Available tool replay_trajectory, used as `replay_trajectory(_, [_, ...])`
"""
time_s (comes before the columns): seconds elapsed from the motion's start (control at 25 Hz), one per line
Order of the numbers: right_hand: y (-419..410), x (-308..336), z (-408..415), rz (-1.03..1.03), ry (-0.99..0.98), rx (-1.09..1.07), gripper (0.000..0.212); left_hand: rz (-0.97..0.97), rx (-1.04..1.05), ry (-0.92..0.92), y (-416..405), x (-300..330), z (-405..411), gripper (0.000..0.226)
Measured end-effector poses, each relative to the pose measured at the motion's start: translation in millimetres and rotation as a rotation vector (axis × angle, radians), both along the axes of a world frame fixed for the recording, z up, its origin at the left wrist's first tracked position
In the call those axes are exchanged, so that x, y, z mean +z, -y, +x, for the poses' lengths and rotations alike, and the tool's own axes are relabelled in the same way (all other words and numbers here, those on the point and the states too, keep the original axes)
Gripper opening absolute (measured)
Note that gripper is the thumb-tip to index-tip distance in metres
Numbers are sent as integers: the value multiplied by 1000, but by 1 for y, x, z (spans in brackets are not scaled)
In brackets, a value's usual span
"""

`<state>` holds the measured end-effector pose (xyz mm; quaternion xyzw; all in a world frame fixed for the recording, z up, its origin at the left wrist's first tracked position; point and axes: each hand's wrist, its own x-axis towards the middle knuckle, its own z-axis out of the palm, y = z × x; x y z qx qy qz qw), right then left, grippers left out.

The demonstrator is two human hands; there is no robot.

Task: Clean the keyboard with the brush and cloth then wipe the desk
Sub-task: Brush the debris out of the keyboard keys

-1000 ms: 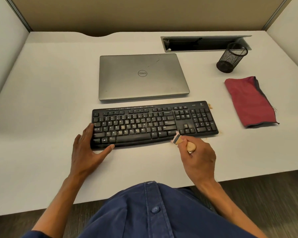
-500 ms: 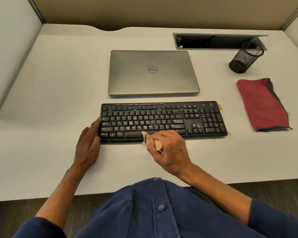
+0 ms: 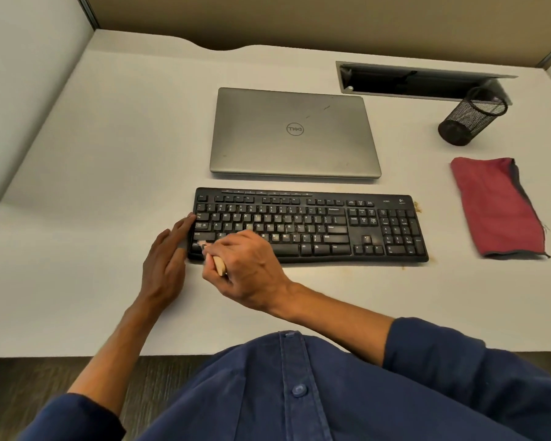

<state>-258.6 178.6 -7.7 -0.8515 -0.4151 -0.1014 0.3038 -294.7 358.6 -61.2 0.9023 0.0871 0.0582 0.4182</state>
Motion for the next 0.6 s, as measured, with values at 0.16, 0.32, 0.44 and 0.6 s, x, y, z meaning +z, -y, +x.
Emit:
replay_trajectory(0.16, [-14, 2, 0, 28, -84, 69, 24, -15, -1, -10, -3, -1, 0, 68])
replay_trajectory(0.32, [-9, 16, 18, 184, -173, -73, 20, -24, 29, 2, -2, -2, 1, 65])
replay_trajectory(0.44, [-9, 27, 40, 133, -235, -249, 27, 11, 45, -7, -1, -2, 2, 66])
replay_trajectory(0.6, [-10, 31, 36, 20, -422, -149, 30, 25, 48, -19, 1, 0, 2, 66])
